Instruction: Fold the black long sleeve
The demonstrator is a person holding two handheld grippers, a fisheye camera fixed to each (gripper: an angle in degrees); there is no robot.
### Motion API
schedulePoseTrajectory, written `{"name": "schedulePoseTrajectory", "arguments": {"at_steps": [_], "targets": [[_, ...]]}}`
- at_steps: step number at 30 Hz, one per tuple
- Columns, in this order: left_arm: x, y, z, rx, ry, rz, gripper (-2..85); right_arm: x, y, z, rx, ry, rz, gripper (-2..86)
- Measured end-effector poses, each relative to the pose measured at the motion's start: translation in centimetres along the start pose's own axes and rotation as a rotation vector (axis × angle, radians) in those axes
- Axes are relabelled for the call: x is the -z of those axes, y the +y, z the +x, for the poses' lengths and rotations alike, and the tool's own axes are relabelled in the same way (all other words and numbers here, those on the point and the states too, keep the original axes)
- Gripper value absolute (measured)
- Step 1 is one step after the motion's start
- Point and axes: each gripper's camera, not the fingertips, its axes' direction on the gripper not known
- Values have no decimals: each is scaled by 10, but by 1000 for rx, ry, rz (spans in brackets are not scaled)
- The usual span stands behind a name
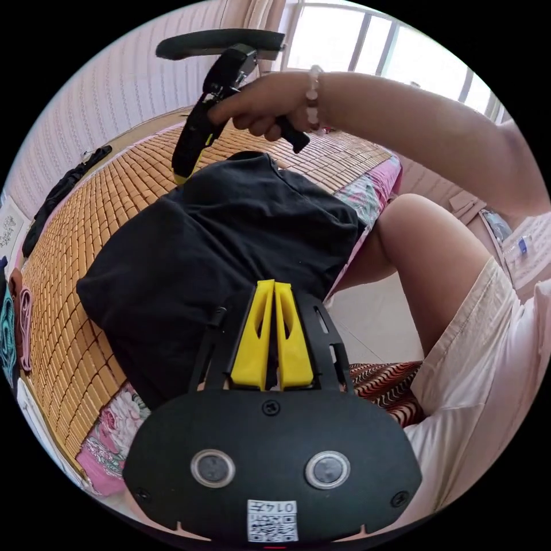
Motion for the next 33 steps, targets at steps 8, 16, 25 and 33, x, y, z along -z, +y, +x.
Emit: {"name": "schedulePoseTrajectory", "arguments": {"at_steps": [8,16,25,33], "targets": [[-13,-17,41,-90,102,127,134,41,196,77,-456,-97,55,82],[-63,-42,88,-228,134,47,158,33,259,113,-573,-173,-32,55],[-66,-46,95,-196,3,58,6,93,283,148,-446,-536,335,24],[-24,-27,72,-99,98,111,-7,61,291,233,-712,-652,495,177]]}}
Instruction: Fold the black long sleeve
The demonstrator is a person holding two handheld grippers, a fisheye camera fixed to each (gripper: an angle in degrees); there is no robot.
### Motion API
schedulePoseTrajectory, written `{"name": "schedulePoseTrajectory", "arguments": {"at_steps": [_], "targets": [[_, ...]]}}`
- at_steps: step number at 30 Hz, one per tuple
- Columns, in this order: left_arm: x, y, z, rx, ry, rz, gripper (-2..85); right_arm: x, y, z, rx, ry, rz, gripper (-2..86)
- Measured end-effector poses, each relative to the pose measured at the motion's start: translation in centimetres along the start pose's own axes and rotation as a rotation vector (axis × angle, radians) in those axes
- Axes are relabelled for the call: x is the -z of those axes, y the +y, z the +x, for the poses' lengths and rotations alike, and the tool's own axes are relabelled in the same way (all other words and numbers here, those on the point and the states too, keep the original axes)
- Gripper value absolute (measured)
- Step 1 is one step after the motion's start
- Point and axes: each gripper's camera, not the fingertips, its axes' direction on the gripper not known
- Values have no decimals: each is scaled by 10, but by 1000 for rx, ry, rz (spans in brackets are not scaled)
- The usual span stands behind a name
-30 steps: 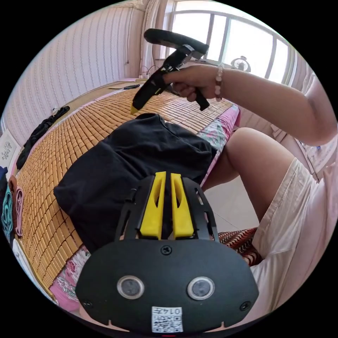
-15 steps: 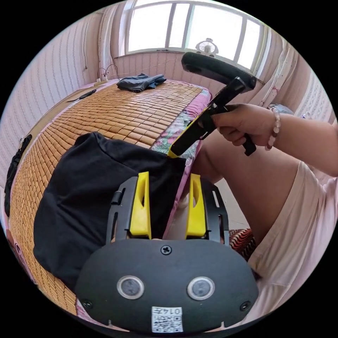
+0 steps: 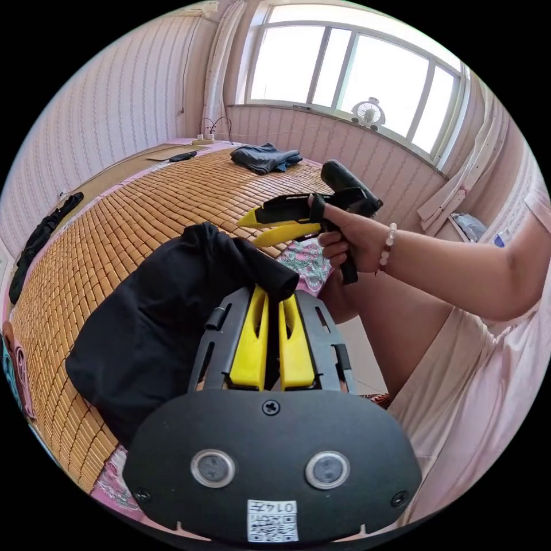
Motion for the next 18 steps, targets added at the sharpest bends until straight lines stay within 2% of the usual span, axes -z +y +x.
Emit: {"name": "schedulePoseTrajectory", "arguments": {"at_steps": [4,7,11,14,18], "targets": [[8,2,5,-64,-29,-15,-7,-17,-18,22,-84,-140,-1,167],[15,2,4,-65,-16,1,-6,-29,-28,28,-85,-161,-67,72],[18,-4,6,-66,25,47,-6,7,-33,22,-62,-243,47,35],[18,-19,14,-59,121,137,-6,57,-33,6,2,-206,140,31],[19,-35,20,-38,160,225,-5,111,-31,-33,91,-1,186,31]]}}
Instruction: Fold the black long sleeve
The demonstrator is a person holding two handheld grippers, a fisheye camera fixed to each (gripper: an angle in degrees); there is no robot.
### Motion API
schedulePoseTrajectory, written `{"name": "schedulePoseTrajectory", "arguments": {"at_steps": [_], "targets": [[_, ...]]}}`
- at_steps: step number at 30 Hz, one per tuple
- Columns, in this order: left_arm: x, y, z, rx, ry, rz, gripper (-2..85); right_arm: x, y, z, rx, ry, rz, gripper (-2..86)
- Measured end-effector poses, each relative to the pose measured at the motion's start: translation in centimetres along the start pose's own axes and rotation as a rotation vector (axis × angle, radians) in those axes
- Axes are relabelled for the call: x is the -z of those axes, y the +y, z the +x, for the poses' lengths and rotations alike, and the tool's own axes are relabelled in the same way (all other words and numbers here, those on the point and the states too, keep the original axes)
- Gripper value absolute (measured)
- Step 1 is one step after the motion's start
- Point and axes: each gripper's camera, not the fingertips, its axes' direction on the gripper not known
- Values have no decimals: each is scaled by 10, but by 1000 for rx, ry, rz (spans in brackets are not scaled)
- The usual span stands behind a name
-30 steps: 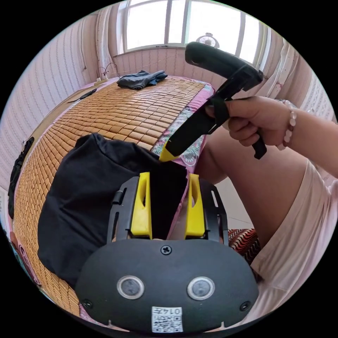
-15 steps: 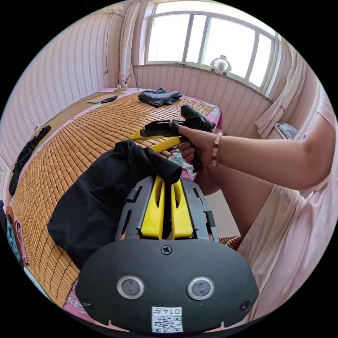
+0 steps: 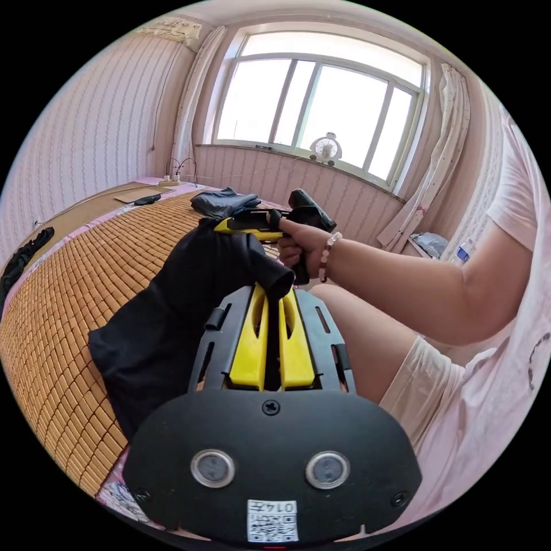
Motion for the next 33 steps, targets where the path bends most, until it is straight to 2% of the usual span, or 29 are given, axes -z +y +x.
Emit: {"name": "schedulePoseTrajectory", "arguments": {"at_steps": [4,8,11,13,16,19,21,24,29,33], "targets": [[13,9,-15,94,4,19,-4,-31,-9,-45,113,85,-127,37],[50,39,-45,242,-125,-3,7,-140,-14,-93,237,95,-330,74],[61,68,-72,399,-331,-171,34,-227,-11,-102,295,121,-475,123],[67,87,-88,494,-359,-248,44,-258,-12,-105,310,106,-535,127],[85,103,-100,591,-350,-244,66,-279,-16,-124,402,138,-542,131],[99,104,-104,629,-331,-210,99,-294,-24,-144,550,277,-543,132],[101,101,-107,661,-283,-175,126,-317,-31,-146,628,402,-600,139],[94,94,-108,658,-243,-173,147,-362,-34,-134,701,458,-739,161],[78,90,-108,678,-193,-228,146,-441,-28,-114,740,440,-953,161],[78,88,-101,679,-188,-226,109,-493,-16,-110,739,331,-1110,110]]}}
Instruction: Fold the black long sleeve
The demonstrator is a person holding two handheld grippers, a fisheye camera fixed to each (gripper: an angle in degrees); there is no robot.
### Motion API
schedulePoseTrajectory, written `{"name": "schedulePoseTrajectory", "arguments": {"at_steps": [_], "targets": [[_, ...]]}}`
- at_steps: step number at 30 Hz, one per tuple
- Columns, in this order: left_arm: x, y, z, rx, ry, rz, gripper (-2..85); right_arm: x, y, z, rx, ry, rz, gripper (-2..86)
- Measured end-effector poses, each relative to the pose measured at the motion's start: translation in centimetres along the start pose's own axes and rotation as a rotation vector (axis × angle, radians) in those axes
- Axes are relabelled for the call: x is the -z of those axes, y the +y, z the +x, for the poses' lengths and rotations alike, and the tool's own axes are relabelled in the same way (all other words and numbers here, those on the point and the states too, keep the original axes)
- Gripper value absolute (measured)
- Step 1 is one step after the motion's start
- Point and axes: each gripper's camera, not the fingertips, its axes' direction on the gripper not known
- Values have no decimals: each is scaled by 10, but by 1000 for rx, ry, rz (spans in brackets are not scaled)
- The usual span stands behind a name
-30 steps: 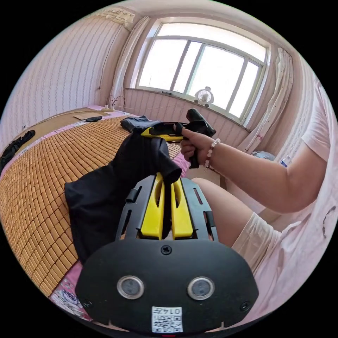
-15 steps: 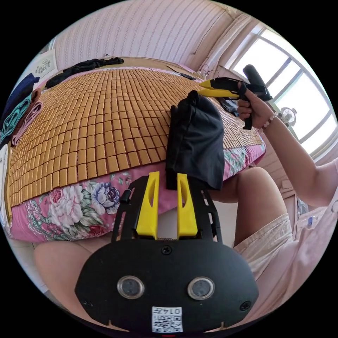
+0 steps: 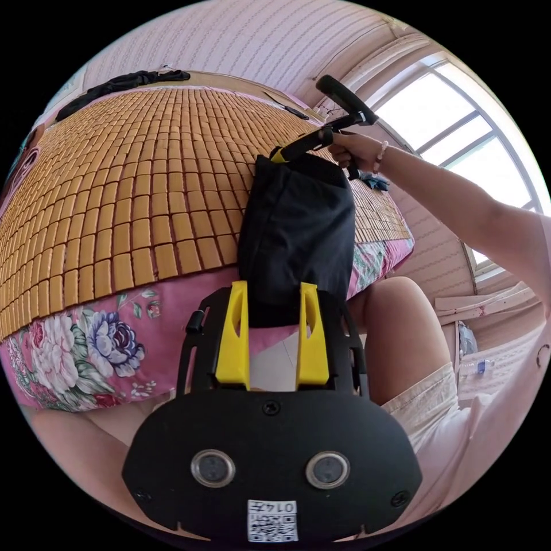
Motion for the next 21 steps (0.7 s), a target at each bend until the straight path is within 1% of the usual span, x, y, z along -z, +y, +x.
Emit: {"name": "schedulePoseTrajectory", "arguments": {"at_steps": [1,3,5,7,12,13,16,18,19,21], "targets": [[1,0,0,6,-2,1,100,-3,-4,0,-6,3,-15,102],[2,2,1,24,25,-7,60,-10,-14,-3,12,-68,-43,55],[6,5,2,35,56,0,42,-10,-14,-11,28,-60,-16,37],[16,10,9,4,51,20,36,0,-7,-22,47,-54,69,27],[79,32,26,-58,62,163,25,40,24,-70,58,-126,416,18],[88,35,28,-68,51,180,24,43,24,-78,67,-130,443,17],[135,48,35,-119,-61,255,21,57,4,-119,142,-104,525,16],[176,59,33,-145,-168,328,19,66,-31,-154,227,-95,571,15],[187,62,31,-148,-191,345,19,68,-42,-163,251,-96,583,15],[231,69,21,-155,-286,407,18,78,-96,-198,355,-104,609,15]]}}
